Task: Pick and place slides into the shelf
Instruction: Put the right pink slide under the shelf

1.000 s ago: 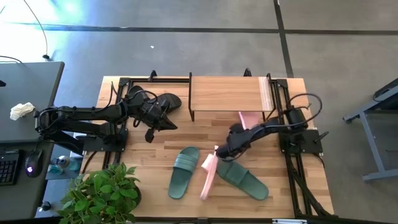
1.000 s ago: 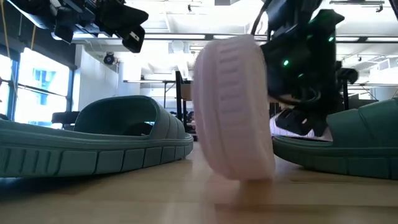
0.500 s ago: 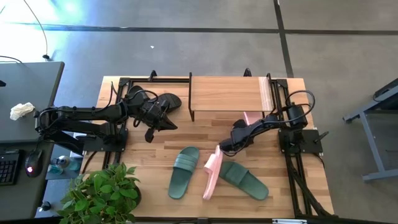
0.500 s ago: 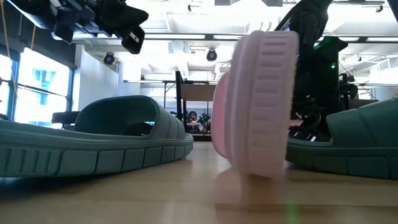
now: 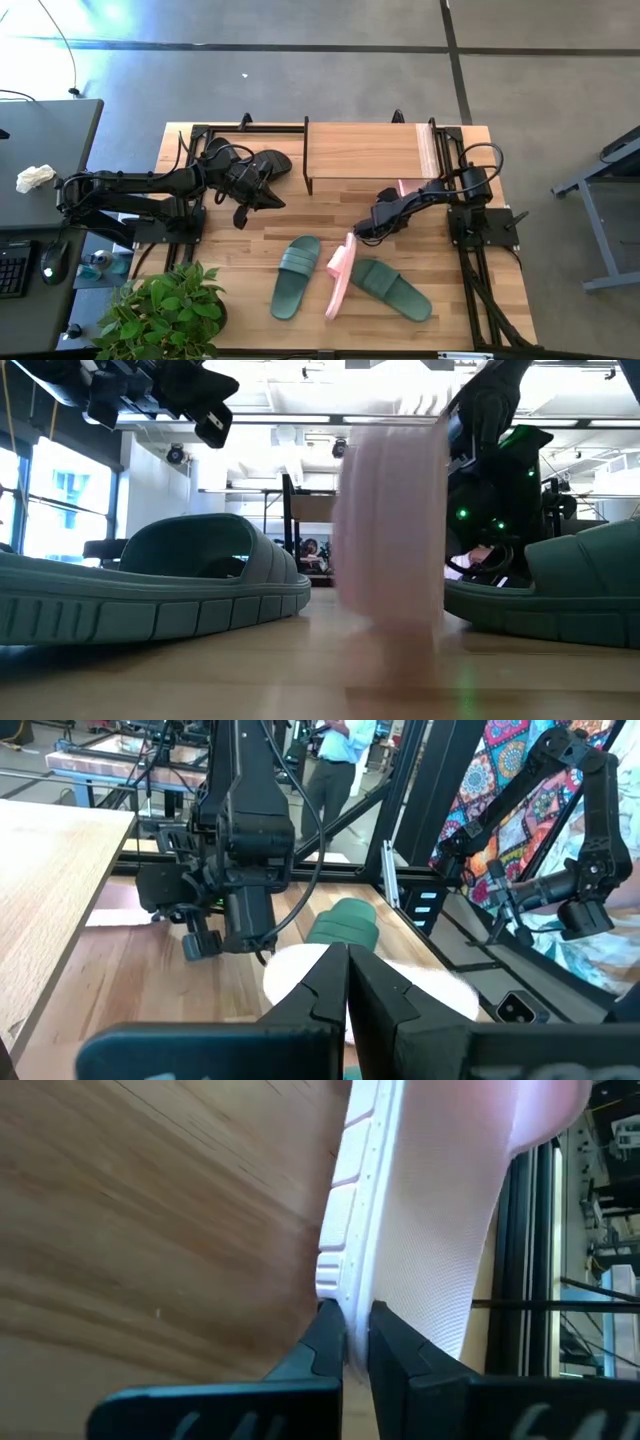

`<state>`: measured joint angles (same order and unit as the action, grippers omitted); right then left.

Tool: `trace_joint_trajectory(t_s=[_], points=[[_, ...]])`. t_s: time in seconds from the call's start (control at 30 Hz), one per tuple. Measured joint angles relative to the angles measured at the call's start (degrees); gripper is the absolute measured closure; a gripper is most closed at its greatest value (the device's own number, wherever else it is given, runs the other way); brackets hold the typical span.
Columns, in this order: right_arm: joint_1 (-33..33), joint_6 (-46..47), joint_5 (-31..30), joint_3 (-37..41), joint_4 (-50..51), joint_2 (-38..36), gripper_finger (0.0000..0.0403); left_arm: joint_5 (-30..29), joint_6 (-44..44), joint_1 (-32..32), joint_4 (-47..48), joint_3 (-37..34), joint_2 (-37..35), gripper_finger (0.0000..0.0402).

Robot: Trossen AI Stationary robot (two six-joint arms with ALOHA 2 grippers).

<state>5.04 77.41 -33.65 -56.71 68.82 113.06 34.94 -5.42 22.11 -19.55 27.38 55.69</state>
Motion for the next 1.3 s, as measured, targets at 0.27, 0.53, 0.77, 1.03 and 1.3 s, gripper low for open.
trace_joint_trajectory(t_s=[0.27, 0.53, 0.77, 1.03, 1.3], points=[[-0.9, -1.2, 0.1, -0.1, -0.3, 0.0, 0.0403, 0.0, -0.4, 0.0, 0.0, 0.0, 0.0, 0.0401], [-2.8, -3.1, -0.2, -0.1, -2.0, 0.0, 0.0403, 0.0, -0.4, 0.0, 0.0, 0.0, 0.0, 0.0401], [-3.1, -4.0, -0.3, -0.1, -1.7, 0.0, 0.0401, 0.4, -0.5, 0.0, 0.0, 0.0, 0.0, 0.0401], [-3.0, -3.4, -0.5, -0.1, -1.2, 0.0, 0.0351, 0.4, -0.5, 0.0, 0.0, 0.0, 0.0, 0.0401], [-2.9, -2.8, -1.1, -0.1, -0.9, 0.0, 0.0314, 0.5, -0.4, 0.0, 0.0, 0.0, 0.0, 0.0401]])
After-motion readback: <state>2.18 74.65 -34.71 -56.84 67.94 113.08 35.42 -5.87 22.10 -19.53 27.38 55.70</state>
